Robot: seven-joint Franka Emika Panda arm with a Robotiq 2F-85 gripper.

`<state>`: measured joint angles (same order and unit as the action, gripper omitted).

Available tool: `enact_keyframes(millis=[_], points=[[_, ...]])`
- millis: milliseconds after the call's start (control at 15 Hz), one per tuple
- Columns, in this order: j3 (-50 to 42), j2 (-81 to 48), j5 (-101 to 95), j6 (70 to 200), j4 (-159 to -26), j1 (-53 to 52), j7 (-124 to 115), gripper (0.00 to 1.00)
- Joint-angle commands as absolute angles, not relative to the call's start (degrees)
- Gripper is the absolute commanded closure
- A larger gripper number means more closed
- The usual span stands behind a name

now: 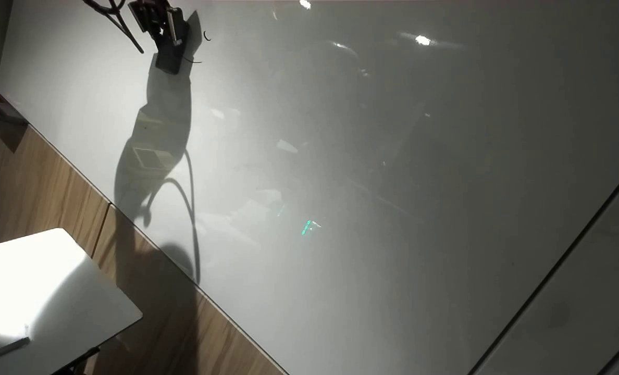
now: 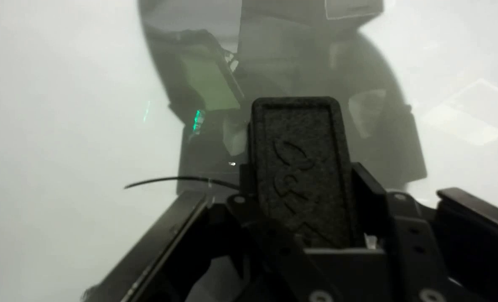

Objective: Use the eraser from the table to wipe the whiteboard,

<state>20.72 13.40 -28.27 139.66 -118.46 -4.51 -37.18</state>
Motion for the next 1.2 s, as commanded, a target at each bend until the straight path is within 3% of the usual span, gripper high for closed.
enact_keyframes(millis=[0,600,1133], points=[[18.13,12.54,-32.25,143.72,-121.19,-2.09,-37.84,0.69],[13.6,11.23,-37.4,145.69,-126.19,2.62,-37.82,0.69],[13.51,12.19,-33.5,141.05,-122.48,0.88,-36.87,0.69]])
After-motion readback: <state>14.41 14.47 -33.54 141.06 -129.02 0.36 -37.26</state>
